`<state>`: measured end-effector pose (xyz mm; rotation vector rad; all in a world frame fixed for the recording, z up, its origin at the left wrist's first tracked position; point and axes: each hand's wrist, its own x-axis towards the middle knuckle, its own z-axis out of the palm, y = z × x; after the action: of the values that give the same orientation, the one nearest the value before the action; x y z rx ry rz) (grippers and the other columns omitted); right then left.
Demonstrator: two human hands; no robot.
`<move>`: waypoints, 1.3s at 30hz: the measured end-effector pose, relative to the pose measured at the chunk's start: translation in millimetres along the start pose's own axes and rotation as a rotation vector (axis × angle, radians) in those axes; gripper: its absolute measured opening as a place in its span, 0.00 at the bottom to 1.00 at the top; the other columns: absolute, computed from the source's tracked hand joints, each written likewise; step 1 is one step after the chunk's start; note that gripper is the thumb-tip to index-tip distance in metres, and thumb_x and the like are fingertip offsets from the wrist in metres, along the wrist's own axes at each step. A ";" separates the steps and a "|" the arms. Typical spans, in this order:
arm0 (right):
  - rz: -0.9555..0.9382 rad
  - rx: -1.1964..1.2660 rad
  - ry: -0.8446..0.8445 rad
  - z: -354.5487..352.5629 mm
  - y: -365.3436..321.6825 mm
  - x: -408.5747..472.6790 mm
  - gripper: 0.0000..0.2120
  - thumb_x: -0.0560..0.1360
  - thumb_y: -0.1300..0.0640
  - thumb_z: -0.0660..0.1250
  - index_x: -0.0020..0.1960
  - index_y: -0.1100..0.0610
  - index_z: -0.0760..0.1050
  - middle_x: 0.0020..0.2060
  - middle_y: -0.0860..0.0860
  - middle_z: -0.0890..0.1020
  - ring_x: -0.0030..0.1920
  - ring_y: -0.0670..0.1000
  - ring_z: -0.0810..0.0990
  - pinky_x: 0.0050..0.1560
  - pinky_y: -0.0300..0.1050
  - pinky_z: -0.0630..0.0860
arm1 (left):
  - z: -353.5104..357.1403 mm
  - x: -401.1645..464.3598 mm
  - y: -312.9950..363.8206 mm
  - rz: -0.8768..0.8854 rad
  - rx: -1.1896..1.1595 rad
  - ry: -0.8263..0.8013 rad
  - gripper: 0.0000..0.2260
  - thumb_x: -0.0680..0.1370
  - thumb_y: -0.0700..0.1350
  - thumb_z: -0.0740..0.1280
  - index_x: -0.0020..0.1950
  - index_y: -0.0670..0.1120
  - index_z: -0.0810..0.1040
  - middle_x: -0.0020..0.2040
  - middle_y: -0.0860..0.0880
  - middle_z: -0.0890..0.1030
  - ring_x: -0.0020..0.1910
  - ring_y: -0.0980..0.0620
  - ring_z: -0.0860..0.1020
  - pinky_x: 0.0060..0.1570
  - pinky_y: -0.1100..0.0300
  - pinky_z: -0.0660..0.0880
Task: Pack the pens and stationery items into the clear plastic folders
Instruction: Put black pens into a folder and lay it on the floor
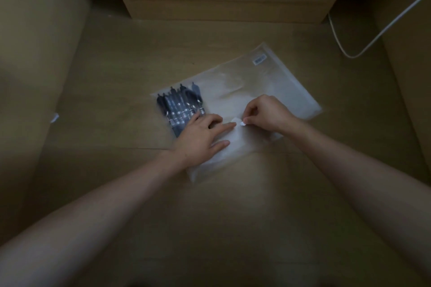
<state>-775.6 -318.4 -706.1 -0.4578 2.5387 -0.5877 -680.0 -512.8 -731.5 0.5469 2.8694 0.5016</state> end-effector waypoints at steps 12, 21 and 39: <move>-0.037 -0.059 0.025 2.8 1.5 -8.6 0.05 0.70 0.50 0.73 0.41 0.47 0.78 0.36 0.44 0.78 0.43 0.48 0.78 0.44 0.39 0.65 | 6.6 -1.2 -0.8 0.041 0.045 0.008 0.26 0.78 0.61 0.54 0.73 0.52 0.67 0.66 0.46 0.71 0.65 0.49 0.71 0.73 0.49 0.48; -0.028 0.012 -0.043 -0.6 1.2 -2.3 0.03 0.69 0.55 0.75 0.40 0.50 0.81 0.37 0.47 0.81 0.44 0.48 0.79 0.45 0.43 0.75 | 5.4 -2.5 -1.4 0.038 0.045 0.003 0.30 0.76 0.62 0.49 0.74 0.50 0.66 0.66 0.46 0.72 0.66 0.49 0.70 0.71 0.54 0.43; 0.155 -0.045 -0.074 -0.2 -12.9 18.7 0.13 0.62 0.57 0.79 0.31 0.52 0.74 0.41 0.51 0.84 0.45 0.51 0.81 0.49 0.45 0.77 | 6.5 -3.6 -3.2 0.081 0.053 0.003 0.27 0.76 0.60 0.53 0.70 0.47 0.72 0.64 0.44 0.74 0.65 0.46 0.72 0.70 0.47 0.55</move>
<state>-788.5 -337.2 -706.9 -0.2898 2.4935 -0.4484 -676.2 -515.1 -738.4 0.6740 2.8800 0.4404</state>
